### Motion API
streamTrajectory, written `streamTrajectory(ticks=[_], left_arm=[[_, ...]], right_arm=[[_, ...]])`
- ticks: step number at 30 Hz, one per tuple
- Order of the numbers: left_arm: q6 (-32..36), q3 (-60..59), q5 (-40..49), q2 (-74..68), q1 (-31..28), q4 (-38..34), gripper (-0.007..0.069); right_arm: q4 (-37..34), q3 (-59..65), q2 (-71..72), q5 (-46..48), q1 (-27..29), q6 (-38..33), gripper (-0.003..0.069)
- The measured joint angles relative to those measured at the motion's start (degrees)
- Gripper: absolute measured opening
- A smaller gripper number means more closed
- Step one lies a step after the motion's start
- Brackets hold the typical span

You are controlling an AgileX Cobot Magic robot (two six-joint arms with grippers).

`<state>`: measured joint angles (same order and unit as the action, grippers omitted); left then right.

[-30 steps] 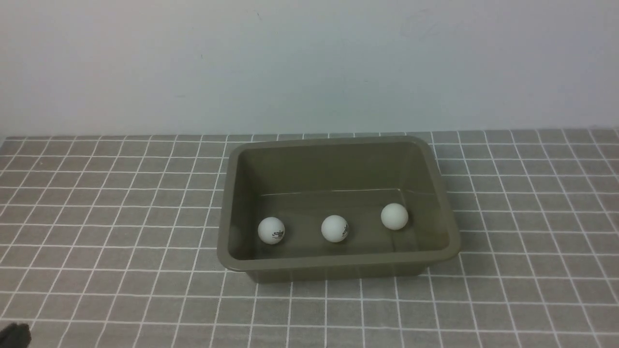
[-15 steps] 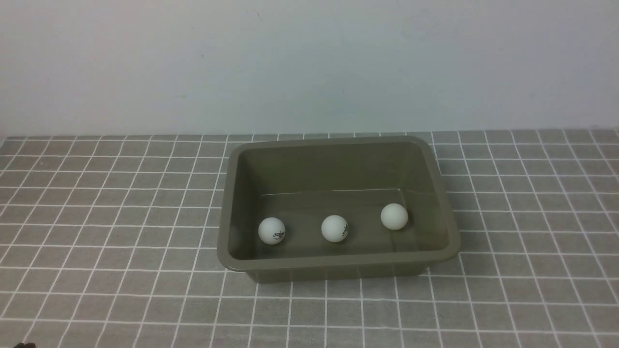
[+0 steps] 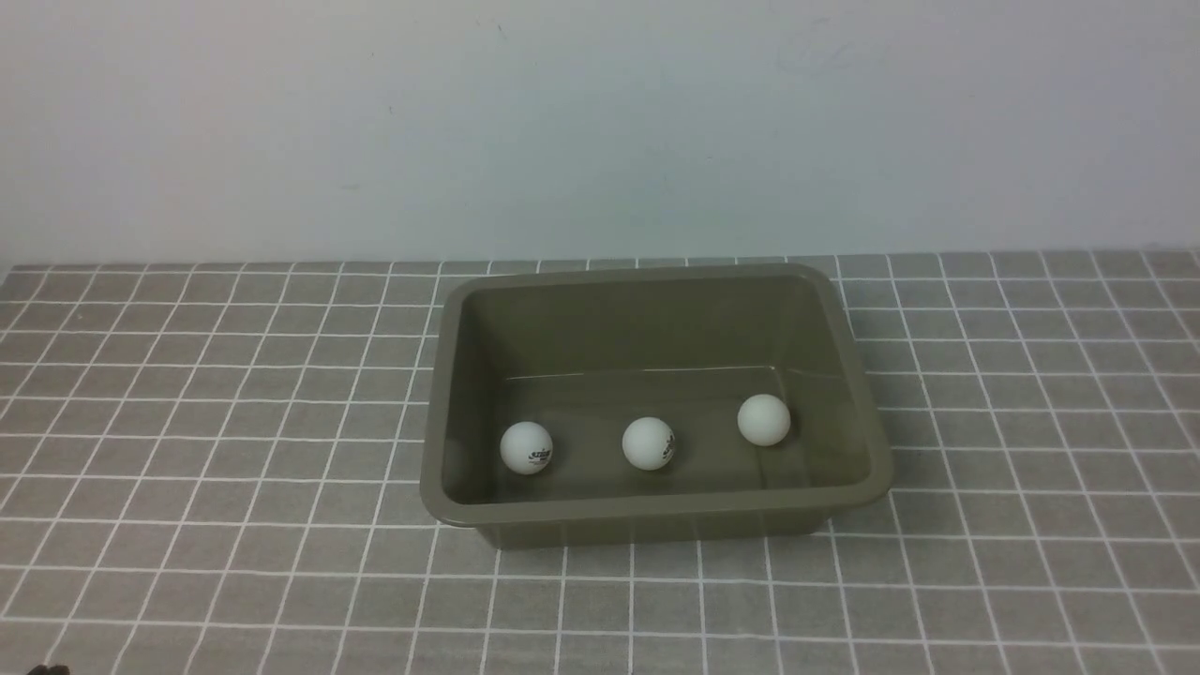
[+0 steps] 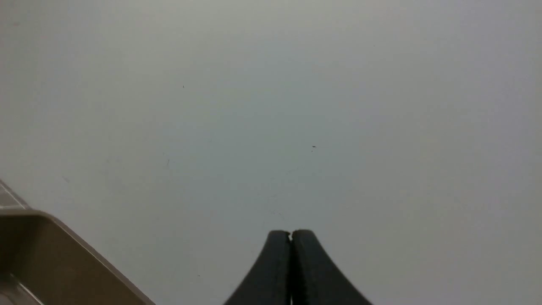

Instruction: Put the table tennis balls into the box on the grey coffee tablecloth.

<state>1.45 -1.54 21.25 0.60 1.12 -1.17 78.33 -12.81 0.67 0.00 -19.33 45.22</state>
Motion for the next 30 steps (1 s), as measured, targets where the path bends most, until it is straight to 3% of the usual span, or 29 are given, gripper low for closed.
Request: streamTrajectory(ticks=[5,7,9,12,15,18,23,30], left_arm=[[0.0,0.0,0.0,0.0,0.0,0.0,-0.0005],[0.0,0.0,0.0,0.0,0.0,0.0,-0.0005],[0.0,0.0,0.0,0.0,0.0,0.0,-0.0005],[0.0,0.0,0.0,0.0,0.0,0.0,-0.0005],[0.0,0.0,0.0,0.0,0.0,0.0,-0.0005],[0.0,0.0,0.0,0.0,0.0,0.0,-0.0005],[0.0,0.0,0.0,0.0,0.0,0.0,-0.0005],[0.0,0.0,0.0,0.0,0.0,0.0,-0.0005]], right_arm=[[0.6,0.9,0.0,0.0,0.0,-1.1,-0.0015],[-7.8,1.3,0.0,0.5,0.0,-1.2,-0.0015],[-24.5,1.3,0.0,1.6,0.0,-2.3,-0.0015],[-39.7,1.3,0.0,4.0,0.0,-6.2,-0.0015],[-59.2,1.3,0.0,9.6,0.0,-19.5,-0.0015],[-71.1,1.5,0.0,12.4,0.0,-32.1,-0.0015],[-80.0,1.7,0.0,13.3,0.0,-43.0,-0.0015],[-77.9,5.0,0.0,16.3,2.7,-44.6,-0.0015]])
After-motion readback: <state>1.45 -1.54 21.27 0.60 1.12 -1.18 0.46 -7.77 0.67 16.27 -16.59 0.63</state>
